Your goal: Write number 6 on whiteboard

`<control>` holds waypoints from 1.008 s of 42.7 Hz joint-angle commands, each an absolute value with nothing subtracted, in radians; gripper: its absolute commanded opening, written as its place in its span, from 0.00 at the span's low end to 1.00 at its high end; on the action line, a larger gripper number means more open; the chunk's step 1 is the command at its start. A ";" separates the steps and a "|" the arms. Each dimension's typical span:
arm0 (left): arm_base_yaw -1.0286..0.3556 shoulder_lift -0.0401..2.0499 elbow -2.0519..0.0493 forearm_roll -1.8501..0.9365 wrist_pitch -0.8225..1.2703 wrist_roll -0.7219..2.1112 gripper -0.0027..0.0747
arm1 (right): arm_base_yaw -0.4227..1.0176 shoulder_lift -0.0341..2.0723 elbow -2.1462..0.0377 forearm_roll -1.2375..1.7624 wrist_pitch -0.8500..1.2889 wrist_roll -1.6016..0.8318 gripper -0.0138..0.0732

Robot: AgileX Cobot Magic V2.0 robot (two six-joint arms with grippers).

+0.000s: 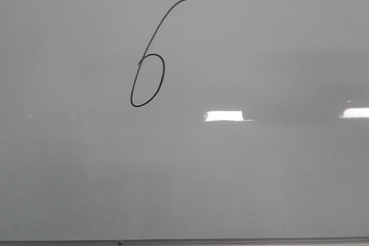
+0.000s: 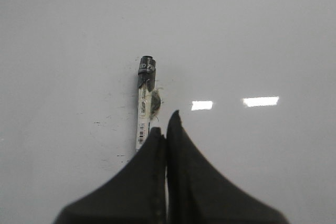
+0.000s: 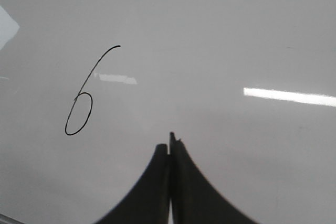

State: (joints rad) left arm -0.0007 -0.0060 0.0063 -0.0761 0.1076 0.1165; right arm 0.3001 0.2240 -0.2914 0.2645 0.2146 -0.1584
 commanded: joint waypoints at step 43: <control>-0.009 -0.020 0.012 -0.077 0.023 0.107 0.01 | -0.021 -0.024 0.012 0.172 0.132 -0.051 0.09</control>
State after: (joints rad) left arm -0.0007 -0.0060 0.0063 -0.0761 0.1037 0.1149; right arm -0.0150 -0.0093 0.0263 0.1838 0.2045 -0.0470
